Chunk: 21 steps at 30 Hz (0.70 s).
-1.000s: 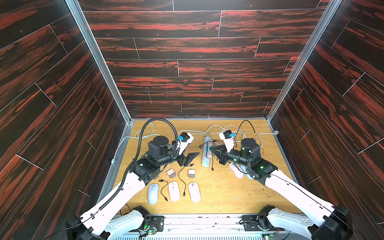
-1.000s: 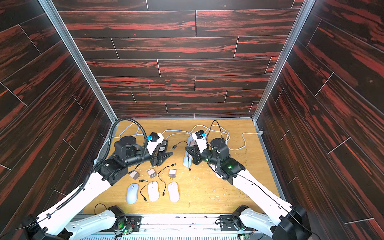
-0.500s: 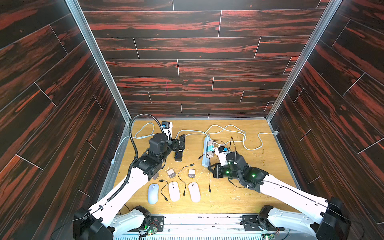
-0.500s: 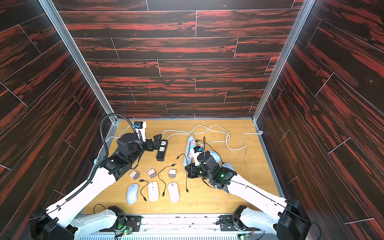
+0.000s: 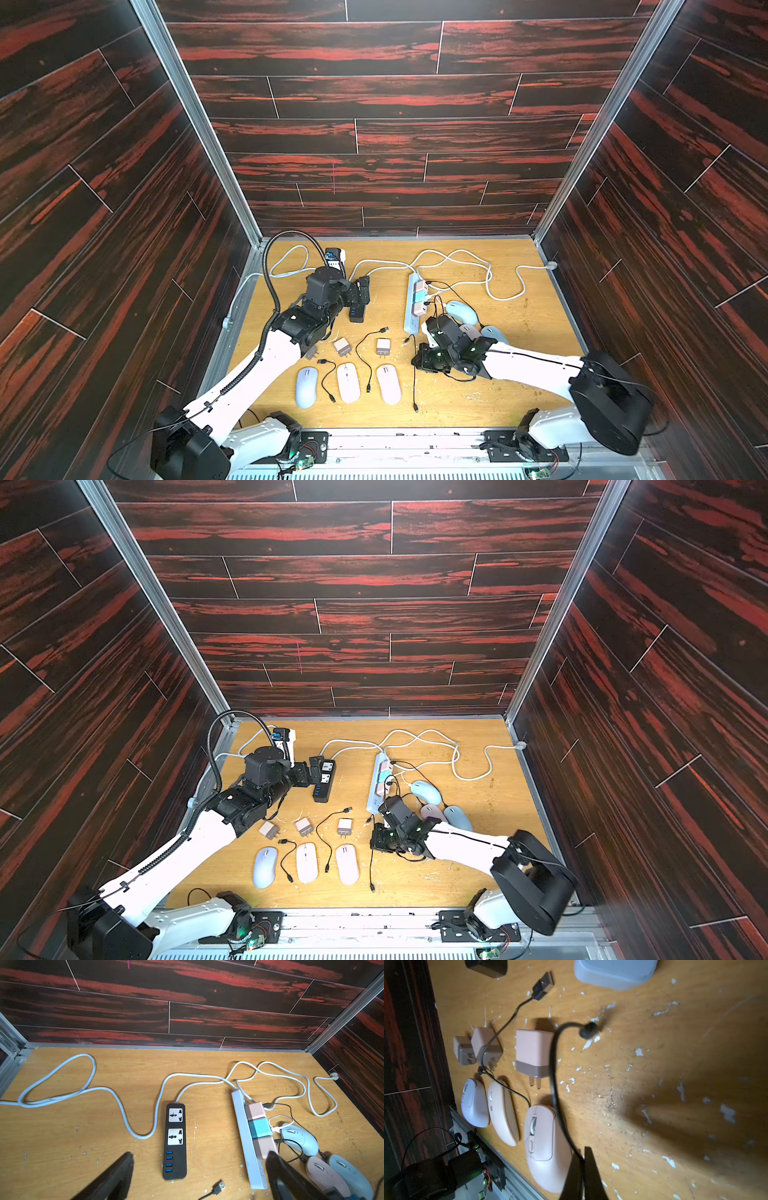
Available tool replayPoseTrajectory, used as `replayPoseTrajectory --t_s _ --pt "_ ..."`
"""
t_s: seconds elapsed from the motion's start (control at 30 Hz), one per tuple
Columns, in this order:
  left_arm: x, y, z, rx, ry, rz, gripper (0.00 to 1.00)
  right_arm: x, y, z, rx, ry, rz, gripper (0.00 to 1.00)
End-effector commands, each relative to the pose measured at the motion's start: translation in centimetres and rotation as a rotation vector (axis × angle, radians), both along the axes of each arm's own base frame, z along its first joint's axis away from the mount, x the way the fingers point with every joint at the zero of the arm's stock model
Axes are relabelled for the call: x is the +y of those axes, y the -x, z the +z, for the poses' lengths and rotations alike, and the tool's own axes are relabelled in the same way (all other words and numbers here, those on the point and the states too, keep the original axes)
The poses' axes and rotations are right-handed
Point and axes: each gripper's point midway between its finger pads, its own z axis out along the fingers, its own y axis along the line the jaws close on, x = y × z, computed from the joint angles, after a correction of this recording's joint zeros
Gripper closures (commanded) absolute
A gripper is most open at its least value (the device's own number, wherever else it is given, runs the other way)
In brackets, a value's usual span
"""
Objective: Unplug the wireless mouse
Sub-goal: Place the power cord at the center of the board.
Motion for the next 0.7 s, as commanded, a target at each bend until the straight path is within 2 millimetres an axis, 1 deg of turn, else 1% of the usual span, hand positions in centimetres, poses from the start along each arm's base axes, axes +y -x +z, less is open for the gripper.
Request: replayPoseTrajectory --t_s 0.0,0.13,0.2,0.3,0.4,0.47,0.53,0.67 --pt "0.1 0.0 0.3 0.018 0.017 0.009 0.0 0.5 -0.2 -0.5 0.016 -0.009 -0.015 1.0" --pt "0.0 0.0 -0.1 0.034 0.022 0.008 0.0 -0.5 0.4 -2.3 0.066 0.07 -0.023 1.0" --pt "0.0 0.0 -0.4 0.045 0.018 0.011 0.0 -1.0 0.6 -2.7 0.074 0.085 -0.033 1.0" --pt "0.0 -0.1 -0.9 0.06 0.014 0.017 0.0 -1.6 0.4 -3.0 0.065 0.117 -0.046 0.99" --pt "0.0 -0.3 -1.4 0.071 0.018 0.027 0.0 -1.2 0.0 -2.4 0.041 0.107 -0.037 0.77" --pt "0.0 -0.5 -1.6 0.079 0.021 0.035 0.0 -1.1 -0.3 -1.7 0.014 0.096 -0.037 0.65" --pt "0.0 -0.6 -1.9 0.088 0.017 0.039 0.0 -1.6 -0.7 -0.9 -0.025 0.102 -0.042 0.59" --pt "-0.4 -0.8 -3.3 0.122 -0.014 0.016 0.0 -3.5 -0.9 0.5 -0.094 0.17 -0.052 0.59"
